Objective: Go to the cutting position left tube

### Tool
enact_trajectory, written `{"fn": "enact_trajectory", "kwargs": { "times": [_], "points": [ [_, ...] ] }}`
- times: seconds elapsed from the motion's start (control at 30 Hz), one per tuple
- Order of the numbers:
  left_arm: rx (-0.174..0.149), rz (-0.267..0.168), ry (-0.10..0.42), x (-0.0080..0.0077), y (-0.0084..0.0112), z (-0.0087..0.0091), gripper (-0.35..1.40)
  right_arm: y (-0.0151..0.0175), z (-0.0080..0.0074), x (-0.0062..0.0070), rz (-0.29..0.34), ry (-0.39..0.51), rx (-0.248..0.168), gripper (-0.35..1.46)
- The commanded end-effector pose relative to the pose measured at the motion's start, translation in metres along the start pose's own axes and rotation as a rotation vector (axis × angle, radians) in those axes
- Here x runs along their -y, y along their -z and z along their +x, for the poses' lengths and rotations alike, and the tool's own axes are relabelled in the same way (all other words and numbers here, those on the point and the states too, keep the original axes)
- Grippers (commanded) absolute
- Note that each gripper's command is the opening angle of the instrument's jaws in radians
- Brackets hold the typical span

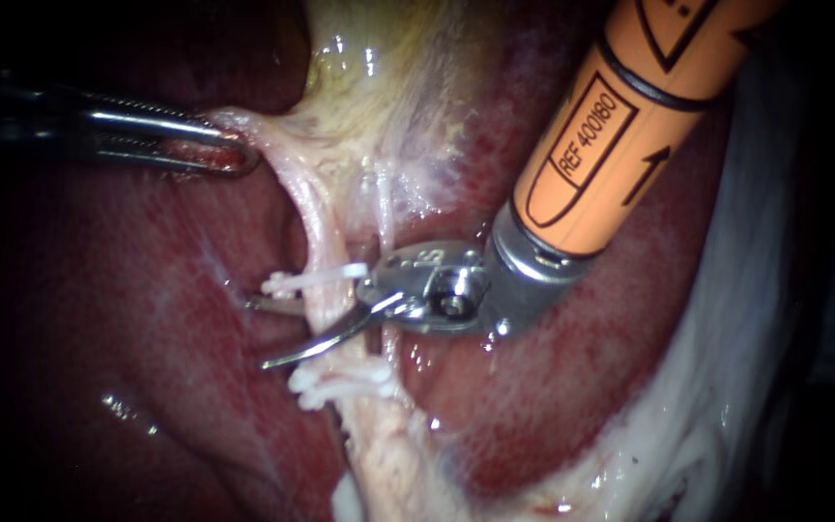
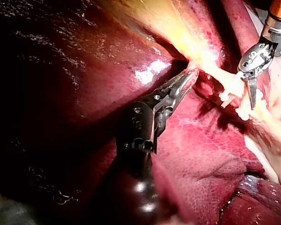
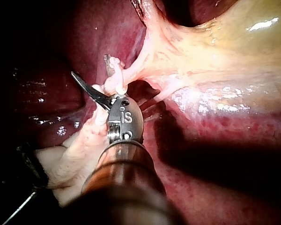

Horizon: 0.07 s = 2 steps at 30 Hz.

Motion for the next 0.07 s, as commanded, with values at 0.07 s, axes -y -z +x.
{"fn": "enact_trajectory", "kwargs": {
  "times": [0.07],
  "points": [
    [0.000, 0.000, 0.000, 0.0000, 0.0000, 0.0000, -0.35, 0.0000, -0.0002, -0.0001, -0.001, -0.006, 0.001, 1.37]
  ]
}}
